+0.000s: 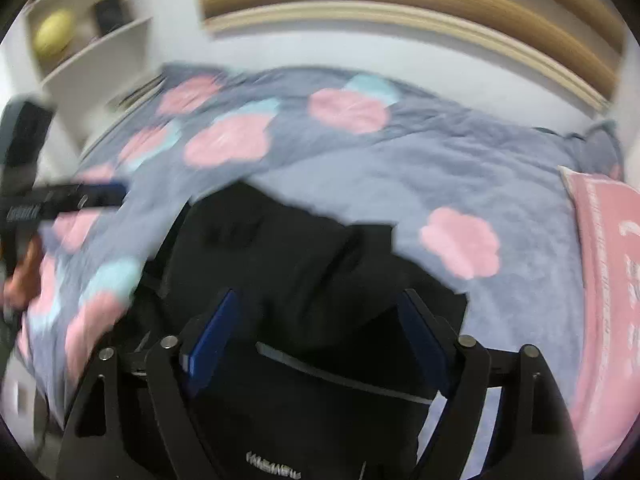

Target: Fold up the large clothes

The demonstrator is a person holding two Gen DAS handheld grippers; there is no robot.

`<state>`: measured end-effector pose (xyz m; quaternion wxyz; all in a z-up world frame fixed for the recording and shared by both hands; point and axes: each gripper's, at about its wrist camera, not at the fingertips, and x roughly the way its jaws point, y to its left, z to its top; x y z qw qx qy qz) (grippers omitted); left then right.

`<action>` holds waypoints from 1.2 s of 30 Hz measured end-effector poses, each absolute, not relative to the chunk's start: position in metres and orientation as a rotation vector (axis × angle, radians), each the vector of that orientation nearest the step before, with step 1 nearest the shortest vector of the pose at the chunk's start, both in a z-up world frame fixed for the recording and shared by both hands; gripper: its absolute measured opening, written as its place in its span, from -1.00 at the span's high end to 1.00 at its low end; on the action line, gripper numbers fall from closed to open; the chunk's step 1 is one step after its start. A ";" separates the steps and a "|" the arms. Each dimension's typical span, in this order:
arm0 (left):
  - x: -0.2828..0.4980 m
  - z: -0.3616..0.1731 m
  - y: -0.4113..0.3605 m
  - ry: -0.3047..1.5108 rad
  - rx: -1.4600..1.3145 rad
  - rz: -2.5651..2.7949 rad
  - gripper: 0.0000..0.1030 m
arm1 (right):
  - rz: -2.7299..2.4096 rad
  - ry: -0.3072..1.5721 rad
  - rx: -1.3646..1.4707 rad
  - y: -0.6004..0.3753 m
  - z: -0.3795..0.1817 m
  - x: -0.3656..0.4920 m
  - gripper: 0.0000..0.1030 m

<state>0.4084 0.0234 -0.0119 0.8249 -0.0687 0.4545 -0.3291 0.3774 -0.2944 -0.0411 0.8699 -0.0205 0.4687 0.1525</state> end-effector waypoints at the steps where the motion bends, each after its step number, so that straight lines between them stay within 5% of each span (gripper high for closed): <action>1: 0.406 -0.015 0.022 0.973 -0.131 -0.703 0.14 | 0.355 1.000 -0.061 -0.289 -0.047 0.372 -0.64; 10: 0.456 -0.027 0.010 0.965 -0.206 -0.652 0.14 | 0.278 0.983 0.046 -0.297 -0.040 0.445 -0.64; 16: 0.508 -0.062 -0.023 1.071 -0.251 -0.693 0.14 | 0.323 1.194 0.219 -0.287 -0.104 0.507 -0.48; 23: 0.407 -0.158 -0.062 1.411 -0.078 -0.868 0.14 | 0.428 1.418 0.086 -0.249 -0.184 0.404 -0.47; 27: 0.360 -0.201 -0.053 1.428 -0.132 -0.771 0.14 | 0.372 1.457 0.107 -0.245 -0.230 0.362 -0.55; 31: 0.361 -0.186 -0.038 1.370 -0.267 -0.743 0.14 | 0.357 1.395 0.200 -0.262 -0.214 0.358 -0.56; 36: 0.370 -0.104 -0.026 1.147 -0.213 -0.765 0.14 | 0.338 1.225 0.193 -0.289 -0.146 0.366 -0.56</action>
